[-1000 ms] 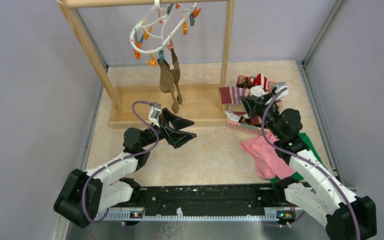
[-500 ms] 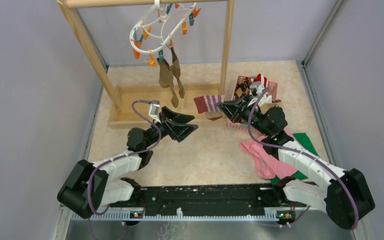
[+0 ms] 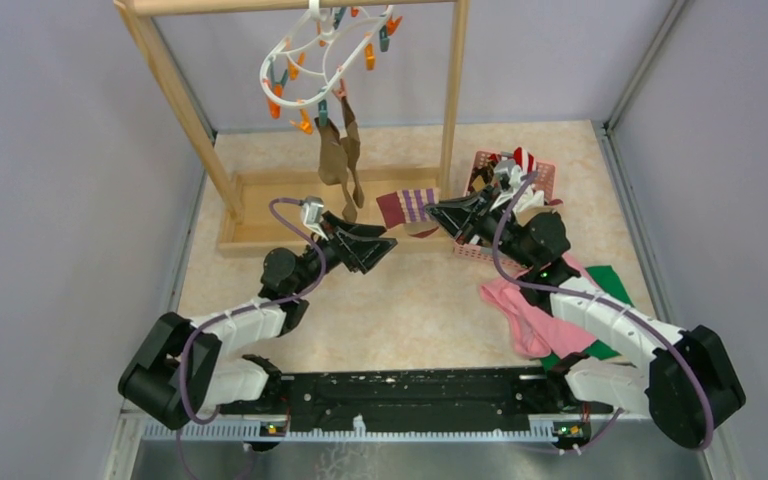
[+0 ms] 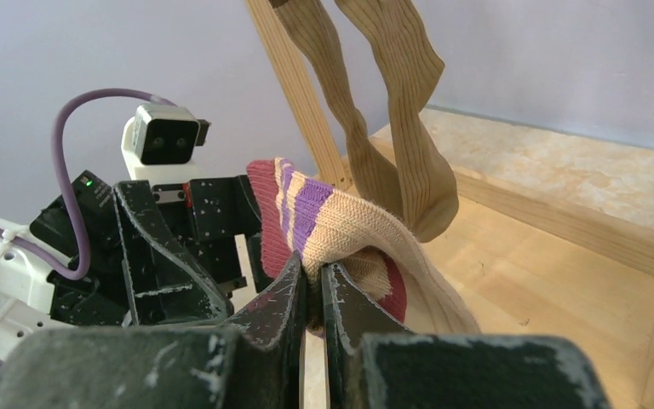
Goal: Clip the socks to the hanger
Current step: Pick up the sock from the bin.
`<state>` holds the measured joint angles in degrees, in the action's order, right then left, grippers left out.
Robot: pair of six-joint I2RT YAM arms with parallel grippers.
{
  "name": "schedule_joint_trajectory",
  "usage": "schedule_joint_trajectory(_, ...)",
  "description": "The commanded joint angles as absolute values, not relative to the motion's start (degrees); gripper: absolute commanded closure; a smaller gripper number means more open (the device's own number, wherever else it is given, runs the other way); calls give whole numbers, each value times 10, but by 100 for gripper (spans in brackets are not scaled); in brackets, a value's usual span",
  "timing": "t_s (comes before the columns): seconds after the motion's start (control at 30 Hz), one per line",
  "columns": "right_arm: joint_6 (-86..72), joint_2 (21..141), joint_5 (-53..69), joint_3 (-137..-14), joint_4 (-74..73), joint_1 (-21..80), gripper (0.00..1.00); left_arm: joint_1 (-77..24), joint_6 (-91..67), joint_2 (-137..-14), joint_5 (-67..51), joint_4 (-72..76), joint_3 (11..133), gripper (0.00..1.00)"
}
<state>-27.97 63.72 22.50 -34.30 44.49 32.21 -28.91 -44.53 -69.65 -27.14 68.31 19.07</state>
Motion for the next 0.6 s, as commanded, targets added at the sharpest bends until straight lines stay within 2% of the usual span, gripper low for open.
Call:
schedule_joint_trajectory(0.0,-288,647,235,-371,482,329,99,-292,-445,-712,-278,727,221,26)
schedule_joint_trajectory(0.17,-290,653,238,-369,488,330,99,-291,-453,-723,-277,743,229,27)
schedule_joint_trajectory(0.37,-292,655,242,-369,492,332,99,-292,-443,-728,-259,747,244,39)
schedule_joint_trajectory(0.47,-291,654,243,-368,491,333,99,-291,-431,-730,-254,729,254,46)
schedule_joint_trajectory(0.57,-290,652,244,-367,490,333,99,-292,-422,-732,-256,720,260,65)
